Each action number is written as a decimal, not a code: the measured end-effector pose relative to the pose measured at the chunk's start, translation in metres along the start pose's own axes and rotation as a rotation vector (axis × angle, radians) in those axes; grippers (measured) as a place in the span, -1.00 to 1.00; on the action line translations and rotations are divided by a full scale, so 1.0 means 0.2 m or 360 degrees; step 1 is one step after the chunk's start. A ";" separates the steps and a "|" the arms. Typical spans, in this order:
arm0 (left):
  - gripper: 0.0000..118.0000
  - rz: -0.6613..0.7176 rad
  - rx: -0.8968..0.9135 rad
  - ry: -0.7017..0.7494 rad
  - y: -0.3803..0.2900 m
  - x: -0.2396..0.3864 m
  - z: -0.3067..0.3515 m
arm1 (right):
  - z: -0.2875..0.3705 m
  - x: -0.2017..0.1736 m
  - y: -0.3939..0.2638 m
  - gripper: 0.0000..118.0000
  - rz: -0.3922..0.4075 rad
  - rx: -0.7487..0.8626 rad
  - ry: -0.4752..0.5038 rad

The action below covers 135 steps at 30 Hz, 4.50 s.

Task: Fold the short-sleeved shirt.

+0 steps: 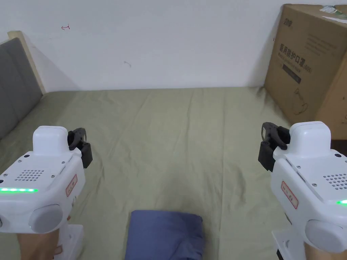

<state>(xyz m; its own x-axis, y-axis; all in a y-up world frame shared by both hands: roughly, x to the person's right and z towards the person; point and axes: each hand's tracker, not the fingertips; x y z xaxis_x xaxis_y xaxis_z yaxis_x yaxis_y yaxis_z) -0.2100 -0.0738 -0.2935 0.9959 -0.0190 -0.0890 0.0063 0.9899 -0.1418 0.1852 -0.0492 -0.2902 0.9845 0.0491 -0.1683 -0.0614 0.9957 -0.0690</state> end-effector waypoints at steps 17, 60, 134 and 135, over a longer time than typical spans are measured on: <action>-1.00 0.0046 -0.0035 -0.0082 -0.02 -0.08 -0.05 | -0.31 -0.38 -0.58 -1.00 -0.0030 -0.0459 0.0249; -0.34 0.1008 -0.1621 -0.0588 -1.19 0.08 -0.47 | -0.49 -0.60 -1.40 -1.00 -0.0190 -0.1110 0.0392; 0.25 0.0143 -0.0012 0.0172 0.47 -0.40 -0.06 | -0.26 -0.14 0.08 -1.00 0.0114 0.0056 0.0146; 0.20 0.0151 0.0028 0.0136 0.46 -0.35 -0.05 | -0.24 -0.13 0.09 -1.00 0.0111 0.0065 0.0139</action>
<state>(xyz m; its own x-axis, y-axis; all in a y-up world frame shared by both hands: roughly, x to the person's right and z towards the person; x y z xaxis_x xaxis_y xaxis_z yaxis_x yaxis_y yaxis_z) -0.2799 0.0181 -0.3103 0.9806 0.0639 -0.1853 -0.0856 0.9901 -0.1114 0.1501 -0.0370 -0.3348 0.9599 0.1128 -0.2567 -0.1206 0.9926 -0.0147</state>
